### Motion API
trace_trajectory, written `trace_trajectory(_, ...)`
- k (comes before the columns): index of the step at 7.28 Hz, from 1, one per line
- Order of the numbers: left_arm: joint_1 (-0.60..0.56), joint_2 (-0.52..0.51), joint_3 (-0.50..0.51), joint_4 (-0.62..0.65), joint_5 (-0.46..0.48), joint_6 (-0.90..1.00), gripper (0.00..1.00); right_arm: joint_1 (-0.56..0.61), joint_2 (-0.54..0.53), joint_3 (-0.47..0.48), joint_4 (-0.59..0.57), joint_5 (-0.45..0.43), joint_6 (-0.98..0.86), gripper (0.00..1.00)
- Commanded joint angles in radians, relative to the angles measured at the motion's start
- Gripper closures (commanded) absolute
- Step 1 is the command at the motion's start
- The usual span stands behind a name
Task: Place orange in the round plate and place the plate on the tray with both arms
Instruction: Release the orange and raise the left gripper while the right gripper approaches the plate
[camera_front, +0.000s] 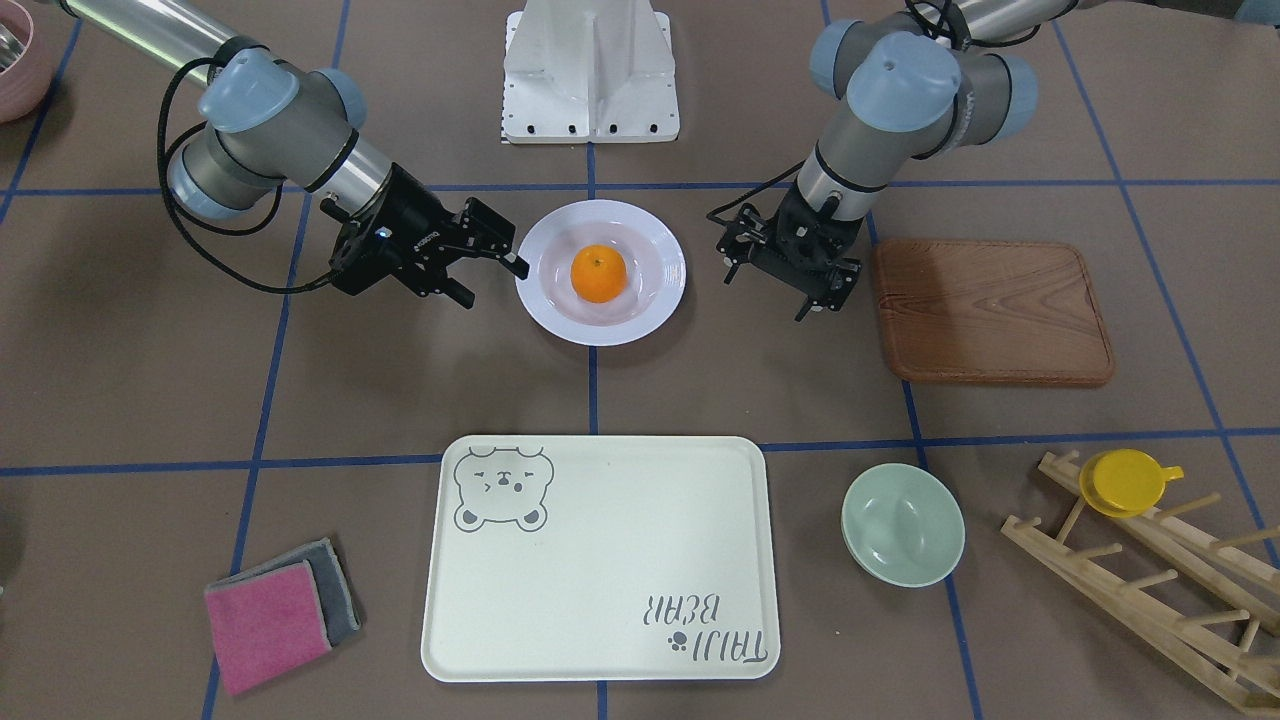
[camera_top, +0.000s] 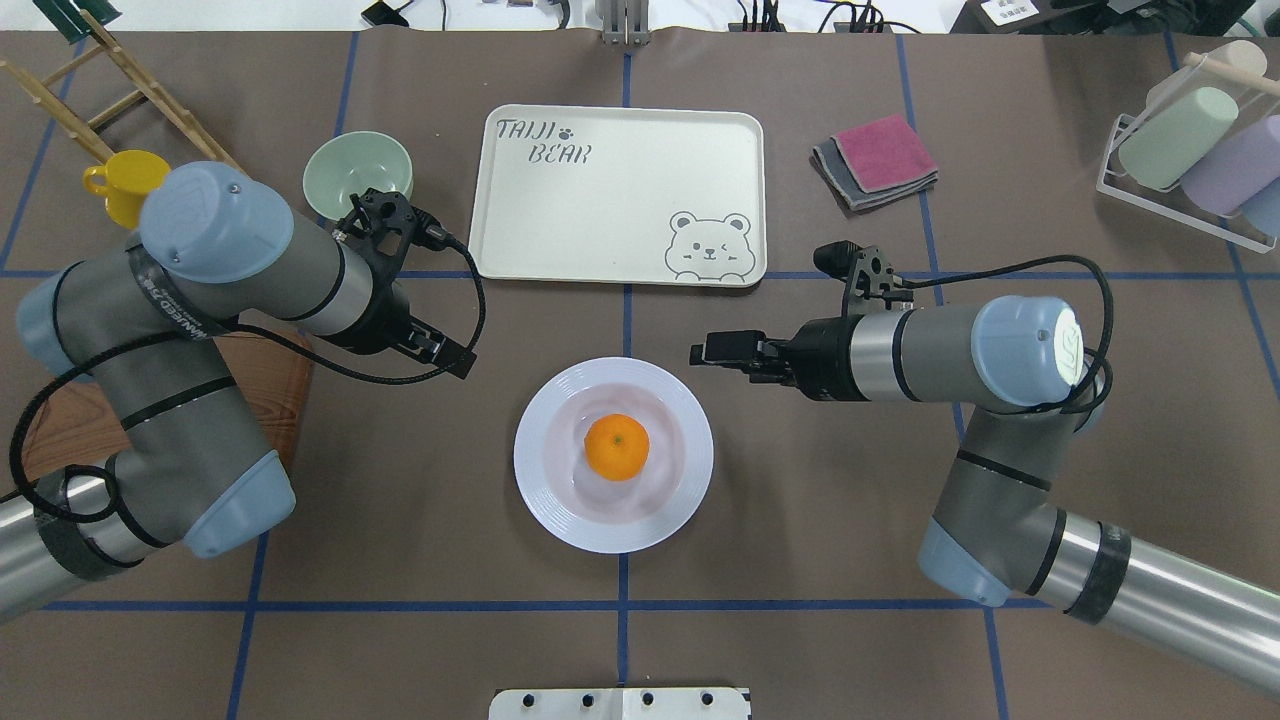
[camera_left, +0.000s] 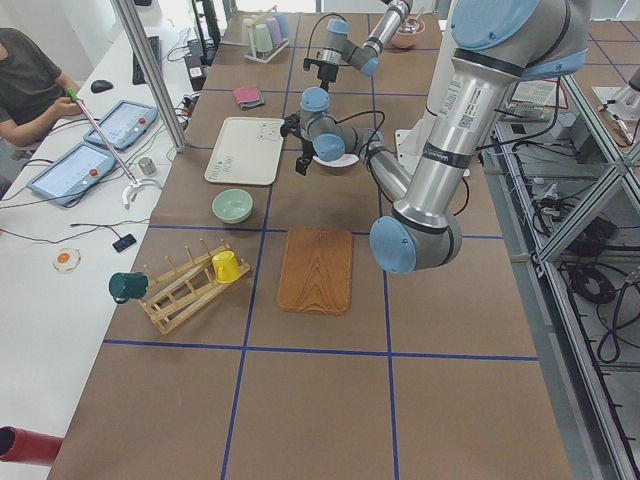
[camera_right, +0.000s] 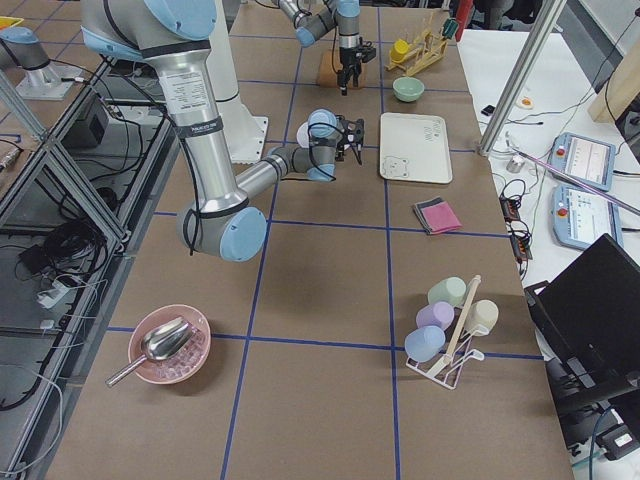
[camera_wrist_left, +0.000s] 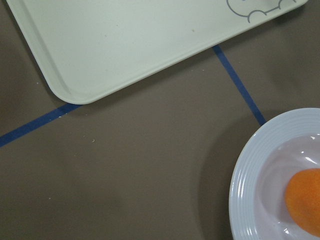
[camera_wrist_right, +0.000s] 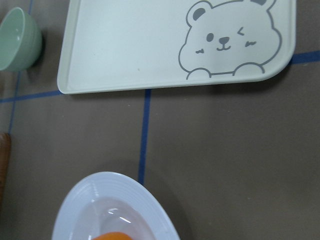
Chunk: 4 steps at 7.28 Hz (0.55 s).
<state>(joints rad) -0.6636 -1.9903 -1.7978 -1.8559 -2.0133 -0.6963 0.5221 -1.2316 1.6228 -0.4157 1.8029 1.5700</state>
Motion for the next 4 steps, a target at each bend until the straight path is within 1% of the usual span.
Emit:
trace_trajectory(1,-0.025,0.010,0.001,0.000,-0.001,-0.043,0.01,-0.071,-0.012,-0.095,0.280,-0.166,0.146,0.00)
trace_trajectory(2,-0.048,0.030,-0.005,0.000,-0.002,-0.039,0.01,-0.100,-0.040,-0.093,0.291,-0.228,0.147,0.00)
trace_trajectory(3,-0.091,0.042,-0.008,0.001,-0.008,-0.034,0.01,-0.150,-0.084,-0.081,0.314,-0.340,0.148,0.00)
trace_trajectory(4,-0.166,0.073,-0.012,0.003,-0.072,-0.002,0.01,-0.215,-0.092,-0.093,0.363,-0.435,0.148,0.00)
